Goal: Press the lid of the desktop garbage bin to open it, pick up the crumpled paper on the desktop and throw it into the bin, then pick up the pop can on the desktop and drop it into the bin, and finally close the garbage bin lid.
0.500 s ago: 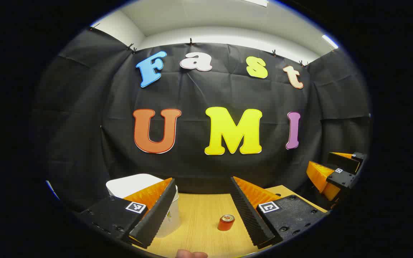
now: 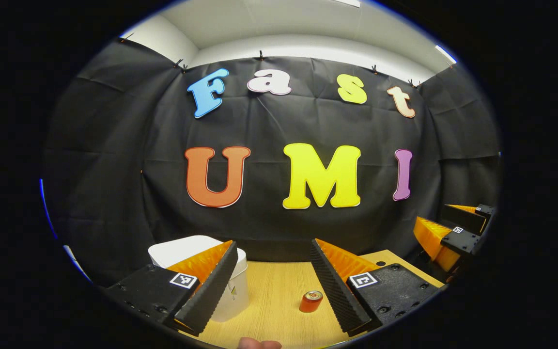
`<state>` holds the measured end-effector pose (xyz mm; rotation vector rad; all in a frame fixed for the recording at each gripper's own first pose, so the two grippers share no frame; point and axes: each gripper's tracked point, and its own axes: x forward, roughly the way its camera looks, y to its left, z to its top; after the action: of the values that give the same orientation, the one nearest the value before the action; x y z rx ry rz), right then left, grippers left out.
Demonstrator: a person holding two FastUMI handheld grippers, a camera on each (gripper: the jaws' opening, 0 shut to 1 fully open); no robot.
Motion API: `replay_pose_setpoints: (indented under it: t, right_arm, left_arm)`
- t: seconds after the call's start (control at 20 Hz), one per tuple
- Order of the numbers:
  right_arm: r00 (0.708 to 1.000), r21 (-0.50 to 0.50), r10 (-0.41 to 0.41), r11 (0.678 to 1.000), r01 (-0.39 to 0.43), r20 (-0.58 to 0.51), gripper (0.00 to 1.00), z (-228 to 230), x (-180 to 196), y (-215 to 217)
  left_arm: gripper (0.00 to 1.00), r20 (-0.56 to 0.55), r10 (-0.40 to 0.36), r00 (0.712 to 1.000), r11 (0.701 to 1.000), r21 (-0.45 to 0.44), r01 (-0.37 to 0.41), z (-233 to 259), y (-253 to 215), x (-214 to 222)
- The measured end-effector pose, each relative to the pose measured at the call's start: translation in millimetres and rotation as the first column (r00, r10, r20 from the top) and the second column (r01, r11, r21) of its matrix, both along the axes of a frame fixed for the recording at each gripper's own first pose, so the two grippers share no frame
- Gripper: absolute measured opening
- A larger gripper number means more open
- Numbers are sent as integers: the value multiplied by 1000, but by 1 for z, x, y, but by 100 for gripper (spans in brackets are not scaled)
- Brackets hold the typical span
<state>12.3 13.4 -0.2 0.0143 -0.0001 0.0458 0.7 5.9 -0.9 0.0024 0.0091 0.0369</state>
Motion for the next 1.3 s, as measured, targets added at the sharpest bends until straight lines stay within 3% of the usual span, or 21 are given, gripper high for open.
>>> replay_pose_setpoints:
  t: [1.05,1.3]
  right_arm:
    - [1000,21,-5,1000,4,26,94,11,1,-11]
    - [1000,19,-17,1000,16,24,94,10,3,-23]
  left_arm:
    - [98,42,51,998,997,47,-53,6,4,0]
    - [98,34,102,994,994,38,-104,5,17,7]
